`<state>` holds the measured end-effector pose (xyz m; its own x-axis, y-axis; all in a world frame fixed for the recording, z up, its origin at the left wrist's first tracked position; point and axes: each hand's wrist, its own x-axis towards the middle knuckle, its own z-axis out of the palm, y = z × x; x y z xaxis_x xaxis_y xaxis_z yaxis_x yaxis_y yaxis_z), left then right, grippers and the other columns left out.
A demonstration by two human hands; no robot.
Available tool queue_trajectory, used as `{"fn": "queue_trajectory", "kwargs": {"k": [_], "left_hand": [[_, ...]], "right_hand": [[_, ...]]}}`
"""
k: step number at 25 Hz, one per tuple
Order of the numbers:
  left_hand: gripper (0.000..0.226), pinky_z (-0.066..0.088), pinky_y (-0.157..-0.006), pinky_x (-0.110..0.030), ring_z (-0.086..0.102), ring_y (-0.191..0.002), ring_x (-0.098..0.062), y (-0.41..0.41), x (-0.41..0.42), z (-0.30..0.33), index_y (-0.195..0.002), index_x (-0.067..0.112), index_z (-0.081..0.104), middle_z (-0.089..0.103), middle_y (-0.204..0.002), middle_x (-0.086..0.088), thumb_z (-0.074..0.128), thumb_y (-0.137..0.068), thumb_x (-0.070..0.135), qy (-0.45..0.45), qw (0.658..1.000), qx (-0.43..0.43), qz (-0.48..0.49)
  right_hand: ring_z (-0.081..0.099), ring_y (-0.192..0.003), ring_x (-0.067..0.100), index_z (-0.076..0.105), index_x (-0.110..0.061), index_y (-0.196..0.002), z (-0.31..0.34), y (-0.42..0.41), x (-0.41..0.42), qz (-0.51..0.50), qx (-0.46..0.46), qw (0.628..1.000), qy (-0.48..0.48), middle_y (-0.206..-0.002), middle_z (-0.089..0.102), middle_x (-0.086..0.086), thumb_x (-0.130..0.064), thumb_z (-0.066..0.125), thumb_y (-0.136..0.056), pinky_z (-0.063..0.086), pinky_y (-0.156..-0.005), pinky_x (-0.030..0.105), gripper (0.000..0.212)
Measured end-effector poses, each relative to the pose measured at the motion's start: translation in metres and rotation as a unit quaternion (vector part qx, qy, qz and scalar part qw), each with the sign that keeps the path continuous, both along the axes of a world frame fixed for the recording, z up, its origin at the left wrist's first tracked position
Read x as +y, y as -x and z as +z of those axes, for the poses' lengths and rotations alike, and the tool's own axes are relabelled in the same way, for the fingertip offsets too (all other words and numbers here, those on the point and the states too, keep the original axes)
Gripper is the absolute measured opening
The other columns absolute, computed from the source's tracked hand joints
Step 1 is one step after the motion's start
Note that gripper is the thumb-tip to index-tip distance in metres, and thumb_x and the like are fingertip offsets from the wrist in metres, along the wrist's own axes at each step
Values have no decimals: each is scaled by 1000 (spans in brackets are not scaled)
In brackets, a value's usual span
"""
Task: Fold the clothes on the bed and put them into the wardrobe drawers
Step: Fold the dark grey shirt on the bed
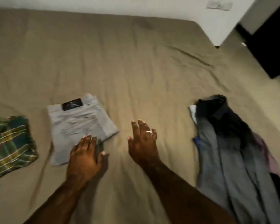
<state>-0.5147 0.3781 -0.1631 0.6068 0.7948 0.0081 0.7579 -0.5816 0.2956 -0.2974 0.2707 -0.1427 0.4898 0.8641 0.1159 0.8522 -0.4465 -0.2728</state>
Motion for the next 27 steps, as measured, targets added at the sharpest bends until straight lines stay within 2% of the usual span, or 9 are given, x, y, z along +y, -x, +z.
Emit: {"fn": "queue_trajectory", "kwargs": {"k": [6, 8, 10, 12, 15, 18, 20, 23, 27], "left_hand": [[66, 51, -102, -53, 59, -125, -39, -201, -176, 35, -138, 11, 63, 61, -143, -16, 45, -92, 54, 37, 986, -34, -160], [62, 52, -100, -50, 59, -122, -38, -251, -224, 38, -135, 11, 65, 63, -139, -15, 48, -90, 51, 57, 983, -43, -167], [60, 53, -99, -47, 61, -118, -38, -295, -267, 28, -131, 10, 66, 65, -133, -15, 51, -89, 49, 116, 977, -72, -165], [54, 52, -101, -42, 63, -117, -37, -350, -315, 23, -132, 8, 65, 66, -131, -14, 62, -91, 44, 234, 960, -92, -123], [57, 53, -103, -35, 66, -119, -27, -415, -350, 17, -141, 15, 59, 67, -136, -9, 77, -92, 36, 388, 918, -83, -18], [61, 55, -102, -40, 64, -121, -26, -465, -369, 3, -145, 19, 55, 63, -138, -5, 73, -93, 45, 328, 944, -35, -14], [44, 56, -97, -39, 63, -115, -24, -482, -367, 3, -131, 19, 63, 65, -128, -4, 70, -95, 43, 252, 966, -37, -30], [26, 58, -87, -41, 63, -105, -23, -502, -353, 1, -113, 20, 65, 64, -115, 0, 67, -94, 37, 190, 976, -85, -58], [28, 57, -86, -43, 64, -102, -28, -531, -340, 4, -114, 13, 67, 66, -110, -5, 60, -98, 34, 156, 972, -172, -45]], "right_hand": [[45, -145, 30, 39, -21, -156, 39, -105, -196, -127, 30, 991, 42, -157, 48, 8, -43, 56, -93, 32, -118, 62, 69], [47, -142, 29, 43, -21, -153, 36, -144, -249, -158, 25, 986, 42, -153, 52, 8, -41, 59, -89, 35, -117, 60, 70], [52, -135, 32, 48, -18, -148, 35, -184, -300, -197, 31, 979, 51, -149, 55, 10, -37, 62, -84, 41, -111, 58, 68], [56, -131, 37, 57, -17, -140, 33, -241, -355, -232, 50, 968, 80, -147, 56, 14, -37, 61, -84, 45, -104, 57, 59], [44, -142, 39, 62, -22, -133, 33, -307, -388, -246, 53, 956, 148, -160, 42, 15, -37, 56, -91, 40, -110, 58, 44], [23, -154, 36, 63, -34, -131, 25, -371, -386, -227, 59, 959, 157, -171, 20, 12, -42, 52, -98, 27, -120, 61, 36], [18, -156, 34, 62, -37, -135, 21, -399, -373, -212, 53, 960, 172, -172, 18, 11, -46, 51, -101, 20, -122, 62, 37], [33, -148, 27, 58, -26, -142, 5, -421, -358, -218, 57, 961, 159, -159, 44, 0, -41, 52, -102, 27, -116, 56, 44], [55, -122, 26, 73, -20, -120, -5, -413, -372, -249, 47, 967, -21, -128, 69, -4, -34, 58, -94, 42, -97, 50, 32]]}}
